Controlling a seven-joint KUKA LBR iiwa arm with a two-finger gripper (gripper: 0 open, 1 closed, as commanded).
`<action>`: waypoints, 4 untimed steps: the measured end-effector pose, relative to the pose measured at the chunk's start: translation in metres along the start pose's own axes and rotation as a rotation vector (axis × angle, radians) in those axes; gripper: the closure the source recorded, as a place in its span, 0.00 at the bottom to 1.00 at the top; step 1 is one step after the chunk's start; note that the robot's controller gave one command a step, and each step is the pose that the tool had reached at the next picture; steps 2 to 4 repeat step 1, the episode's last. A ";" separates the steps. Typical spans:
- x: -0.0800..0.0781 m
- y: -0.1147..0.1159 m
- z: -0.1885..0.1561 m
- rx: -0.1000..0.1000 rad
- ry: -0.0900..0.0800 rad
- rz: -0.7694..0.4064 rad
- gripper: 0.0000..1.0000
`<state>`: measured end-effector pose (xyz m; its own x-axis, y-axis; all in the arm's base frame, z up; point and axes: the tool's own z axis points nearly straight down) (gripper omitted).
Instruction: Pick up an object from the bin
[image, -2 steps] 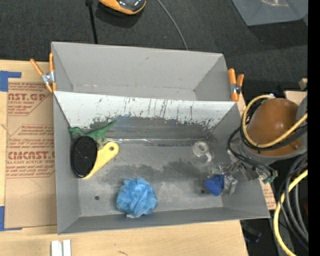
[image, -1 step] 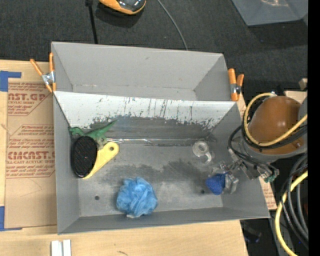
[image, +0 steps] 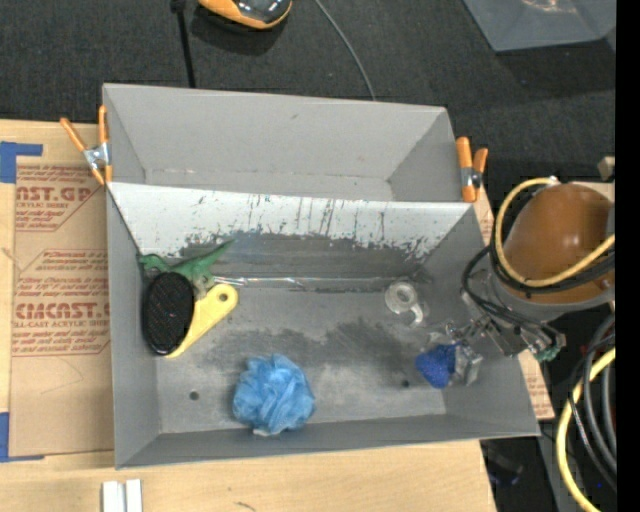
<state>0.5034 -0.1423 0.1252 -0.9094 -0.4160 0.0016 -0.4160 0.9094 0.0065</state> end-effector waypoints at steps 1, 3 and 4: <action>-0.001 0.000 -0.023 0.002 -0.002 0.000 1.00; -0.001 0.000 -0.023 0.002 -0.002 0.000 1.00; -0.001 0.000 -0.023 0.002 -0.002 0.000 1.00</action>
Offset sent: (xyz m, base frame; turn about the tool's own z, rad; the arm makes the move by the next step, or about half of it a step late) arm 0.0000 0.0000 0.0215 0.0000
